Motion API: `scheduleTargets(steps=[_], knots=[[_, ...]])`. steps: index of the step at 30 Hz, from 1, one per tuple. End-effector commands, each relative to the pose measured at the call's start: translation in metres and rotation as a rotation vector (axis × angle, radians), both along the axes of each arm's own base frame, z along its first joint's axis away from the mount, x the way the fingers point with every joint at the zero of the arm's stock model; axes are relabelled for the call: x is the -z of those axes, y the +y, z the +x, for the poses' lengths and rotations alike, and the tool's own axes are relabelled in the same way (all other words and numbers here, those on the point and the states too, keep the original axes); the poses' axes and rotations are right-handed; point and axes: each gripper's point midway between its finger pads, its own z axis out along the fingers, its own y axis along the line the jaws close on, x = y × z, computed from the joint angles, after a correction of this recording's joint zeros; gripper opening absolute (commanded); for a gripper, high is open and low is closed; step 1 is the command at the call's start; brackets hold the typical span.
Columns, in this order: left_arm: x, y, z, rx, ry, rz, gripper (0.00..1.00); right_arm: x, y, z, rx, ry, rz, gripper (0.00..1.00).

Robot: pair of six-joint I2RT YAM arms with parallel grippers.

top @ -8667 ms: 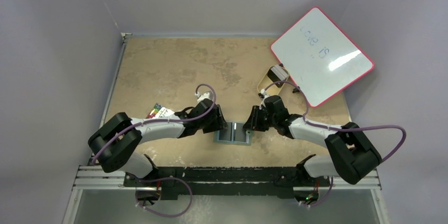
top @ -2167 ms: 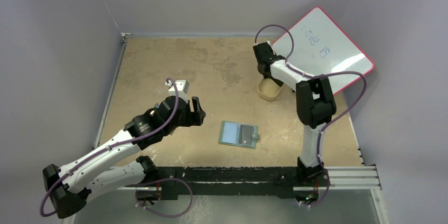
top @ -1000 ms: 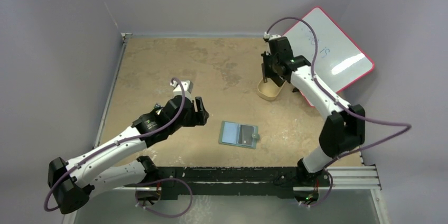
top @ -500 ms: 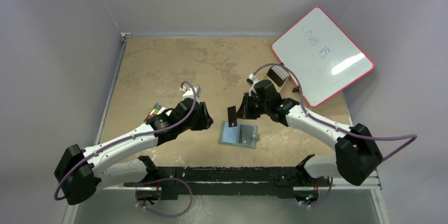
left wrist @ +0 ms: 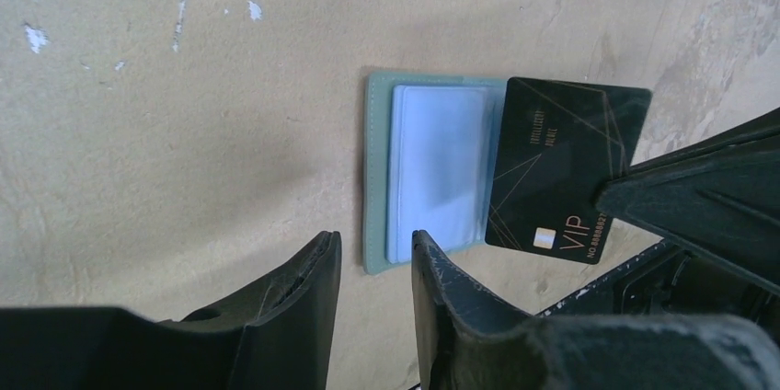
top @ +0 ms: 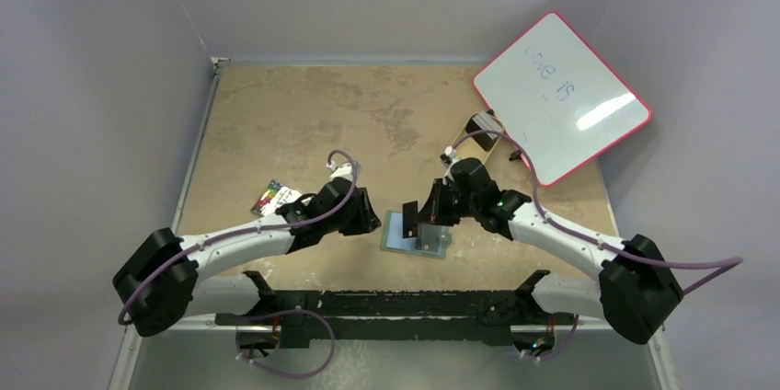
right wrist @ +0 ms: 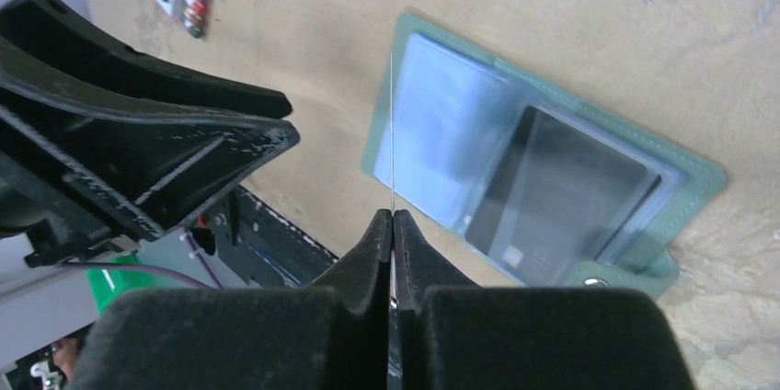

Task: Put the credit cards into the card holder
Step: Insert the credit card into the card holder.

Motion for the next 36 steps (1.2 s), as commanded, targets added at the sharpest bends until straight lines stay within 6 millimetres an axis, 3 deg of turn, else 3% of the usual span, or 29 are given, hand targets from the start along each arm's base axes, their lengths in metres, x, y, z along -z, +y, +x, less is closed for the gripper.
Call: scheduleTargets(steps=[1,6,14,24,30,36], knots=[[-0.006,-0.019,0.002,0.021,-0.006,-0.091,0.34,0.017,-0.010,-0.014,0.018,0.067,-0.032,0.00],[0.000,-0.025,-0.003,0.038,0.022,-0.121,0.34,0.022,-0.015,-0.013,0.044,0.074,-0.053,0.00],[0.007,-0.020,-0.003,-0.004,0.048,-0.116,0.35,0.047,-0.025,-0.011,0.057,0.089,-0.139,0.00],[0.010,0.011,0.009,-0.106,0.090,-0.094,0.35,0.054,0.010,0.014,-0.032,0.033,-0.069,0.00],[0.007,0.023,0.011,-0.127,0.094,-0.091,0.35,0.042,0.029,0.030,-0.093,-0.030,-0.029,0.00],[0.007,0.010,0.007,-0.051,0.112,-0.113,0.35,0.039,0.015,0.021,-0.087,0.007,-0.097,0.00]])
